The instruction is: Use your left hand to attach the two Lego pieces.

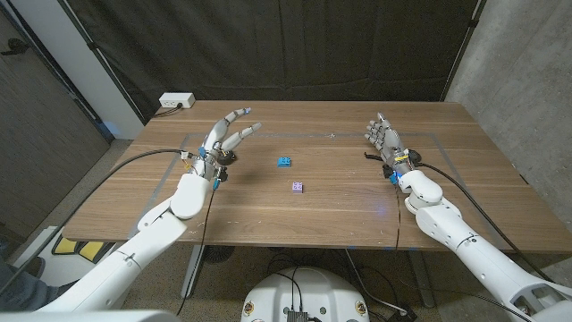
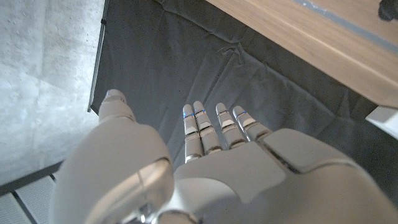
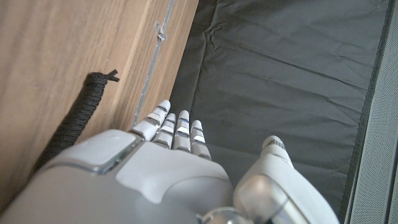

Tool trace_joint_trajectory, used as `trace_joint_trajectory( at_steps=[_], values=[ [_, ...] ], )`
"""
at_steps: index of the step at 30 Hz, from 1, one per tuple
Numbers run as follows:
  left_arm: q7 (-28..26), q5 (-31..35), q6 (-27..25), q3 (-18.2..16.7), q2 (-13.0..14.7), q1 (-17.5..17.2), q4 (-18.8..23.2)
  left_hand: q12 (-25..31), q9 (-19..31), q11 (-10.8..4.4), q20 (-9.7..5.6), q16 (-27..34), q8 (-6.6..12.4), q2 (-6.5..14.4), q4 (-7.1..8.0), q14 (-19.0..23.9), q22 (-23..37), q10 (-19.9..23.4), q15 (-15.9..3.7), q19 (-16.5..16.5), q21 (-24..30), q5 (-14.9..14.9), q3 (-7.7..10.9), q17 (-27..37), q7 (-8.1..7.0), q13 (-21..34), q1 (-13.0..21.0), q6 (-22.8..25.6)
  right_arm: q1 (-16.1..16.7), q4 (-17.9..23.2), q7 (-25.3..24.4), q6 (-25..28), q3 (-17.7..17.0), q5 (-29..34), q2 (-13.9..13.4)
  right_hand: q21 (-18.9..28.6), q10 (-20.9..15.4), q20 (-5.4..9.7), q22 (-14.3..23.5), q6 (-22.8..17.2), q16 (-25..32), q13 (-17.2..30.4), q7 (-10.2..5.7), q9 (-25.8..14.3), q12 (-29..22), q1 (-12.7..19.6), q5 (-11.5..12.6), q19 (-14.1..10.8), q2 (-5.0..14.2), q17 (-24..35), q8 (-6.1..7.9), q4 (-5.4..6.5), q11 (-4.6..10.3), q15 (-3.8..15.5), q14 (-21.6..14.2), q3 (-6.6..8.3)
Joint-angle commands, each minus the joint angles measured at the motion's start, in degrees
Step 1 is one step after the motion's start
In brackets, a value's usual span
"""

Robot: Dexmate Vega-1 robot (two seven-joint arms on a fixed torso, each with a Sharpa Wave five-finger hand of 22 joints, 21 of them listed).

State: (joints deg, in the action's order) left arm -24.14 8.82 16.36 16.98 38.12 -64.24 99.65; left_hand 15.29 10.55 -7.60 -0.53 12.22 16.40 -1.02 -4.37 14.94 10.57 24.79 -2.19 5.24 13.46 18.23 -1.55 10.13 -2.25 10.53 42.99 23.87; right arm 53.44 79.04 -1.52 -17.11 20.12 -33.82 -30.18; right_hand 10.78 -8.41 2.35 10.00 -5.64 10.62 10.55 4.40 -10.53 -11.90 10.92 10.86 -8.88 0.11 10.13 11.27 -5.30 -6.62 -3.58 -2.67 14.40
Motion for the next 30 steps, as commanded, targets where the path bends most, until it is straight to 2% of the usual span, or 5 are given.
trace_joint_trajectory(
  at_steps=[1, 7, 17, 24, 30],
  values=[
    [-3.4, 13.4, -7.5, -1.1, 3.7, -6.0, 9.6, 0.5, 0.1, -0.16, -0.28, 0.9, 0.33, 0.3, -0.69, 2.9, 0.4, 2.0, -3.72, 2.0, 0.9, 0.3, -0.09, 0.1, -0.12, 0.3, 1.1, 1.5, 0.7, 1.4, 0.8, 0.6, -0.6, -0.6, -1.3, 0.4, -0.6, 0.18, 0.3, -0.7, 0.2, 0.1, -0.02, -0.3, -0.3, 0.5, 0.0, -0.5, 0.17, 0.2, 0.3, -0.28, 0.17, -0.46, 0.0, 0.32],
    [-1.1, 17.0, -12.2, -0.3, 5.4, -6.7, 13.1, 0.3, 0.1, -0.46, 0.08, 0.3, 0.34, 0.4, -1.19, 2.5, 0.5, 3.2, -3.91, 1.3, 0.5, 0.3, 0.07, 0.1, -0.52, 0.3, 2.2, 2.8, 0.8, 1.0, 1.6, 0.7, -0.6, -1.1, -1.5, 0.5, -0.6, 0.16, 0.3, -0.9, 0.1, 0.1, -0.07, -0.3, -0.3, 0.6, 0.0, -0.4, 0.2, 0.2, 0.33, -0.34, 0.12, -0.46, 0.0, 0.3],
    [3.3, 35.0, -26.9, 4.0, 8.9, -6.9, 22.7, -0.5, 0.1, -0.54, -0.41, -0.1, 0.13, 0.7, -2.45, 3.8, 0.3, 4.6, -5.21, -2.1, -1.1, 0.5, 0.66, 0.0, -0.69, 0.2, 5.2, 4.8, 0.9, 0.3, 4.1, 0.8, -1.0, -2.6, -2.4, 0.4, -0.6, 0.03, 0.3, -1.1, 0.1, 0.2, -0.23, -0.3, -0.4, 0.6, -0.1, -0.4, 0.25, 0.2, 0.36, -0.41, 0.05, -0.58, 0.0, 0.24],
    [10.9, 40.4, -29.6, 7.2, 10.8, -4.8, 25.7, -3.4, 0.1, -1.16, -1.08, -2.2, -2.59, 0.4, -2.68, -2.8, -0.1, 0.9, -5.98, -10.3, -3.5, 0.7, 0.25, 0.1, -1.37, 0.3, 6.8, 2.4, 2.3, 1.4, 4.4, 0.6, -2.0, -3.3, -3.7, 0.4, -0.5, -0.03, 0.3, -1.0, 0.1, 0.2, -0.21, -0.3, -0.3, 0.6, -0.1, -0.3, 0.28, 0.2, 0.3, -0.45, 0.02, -0.66, 0.0, 0.2],
    [17.2, 44.2, -32.5, 9.3, 10.6, -3.2, 27.6, -3.3, 0.2, -1.26, -1.25, -2.1, -2.86, 0.3, -2.64, -4.3, -0.2, 1.5, -6.23, -14.0, -3.7, 0.9, 0.04, 0.0, -1.91, 0.3, 7.2, 2.9, 3.3, 2.0, 4.5, 0.4, -2.7, -3.9, -4.4, 0.4, -0.5, -0.1, 0.3, -1.1, 0.1, 0.2, -0.33, -0.3, -0.4, 0.7, -0.1, -0.2, 0.31, 0.2, 0.32, -0.48, 0.04, -0.68, 0.0, 0.19]
  ],
)
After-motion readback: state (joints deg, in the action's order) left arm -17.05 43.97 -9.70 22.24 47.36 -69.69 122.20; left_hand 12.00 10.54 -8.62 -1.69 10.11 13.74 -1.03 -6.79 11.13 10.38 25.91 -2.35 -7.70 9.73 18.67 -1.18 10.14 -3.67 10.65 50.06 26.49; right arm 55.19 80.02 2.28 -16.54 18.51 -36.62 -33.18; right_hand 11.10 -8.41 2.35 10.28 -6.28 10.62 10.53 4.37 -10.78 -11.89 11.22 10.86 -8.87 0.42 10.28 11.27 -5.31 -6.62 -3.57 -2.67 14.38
